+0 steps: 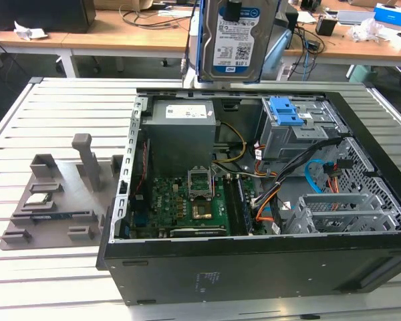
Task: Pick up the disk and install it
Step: 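Pick up the disk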
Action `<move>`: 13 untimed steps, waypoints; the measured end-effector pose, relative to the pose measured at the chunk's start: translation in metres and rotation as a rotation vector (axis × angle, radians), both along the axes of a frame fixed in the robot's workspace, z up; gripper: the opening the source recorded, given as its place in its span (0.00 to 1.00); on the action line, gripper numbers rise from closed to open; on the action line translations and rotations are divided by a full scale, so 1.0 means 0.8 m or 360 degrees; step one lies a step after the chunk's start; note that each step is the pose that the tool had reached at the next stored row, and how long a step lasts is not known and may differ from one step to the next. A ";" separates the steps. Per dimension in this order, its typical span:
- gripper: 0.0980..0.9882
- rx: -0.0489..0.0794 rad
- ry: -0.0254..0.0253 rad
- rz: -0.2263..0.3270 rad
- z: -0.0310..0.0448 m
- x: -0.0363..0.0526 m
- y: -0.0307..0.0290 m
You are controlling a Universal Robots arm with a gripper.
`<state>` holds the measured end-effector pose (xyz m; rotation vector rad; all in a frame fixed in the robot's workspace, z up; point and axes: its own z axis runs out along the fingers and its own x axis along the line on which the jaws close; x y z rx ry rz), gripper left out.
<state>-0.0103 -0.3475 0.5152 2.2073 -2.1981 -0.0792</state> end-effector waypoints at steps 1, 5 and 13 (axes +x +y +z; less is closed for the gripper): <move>0.30 0.0000 0.00001 0.0000 0.0000 0.004 0.0000; 0.30 0.0000 0.00006 0.0000 0.0000 0.031 0.0000; 0.30 0.0000 0.00018 0.0000 0.0000 0.091 0.0000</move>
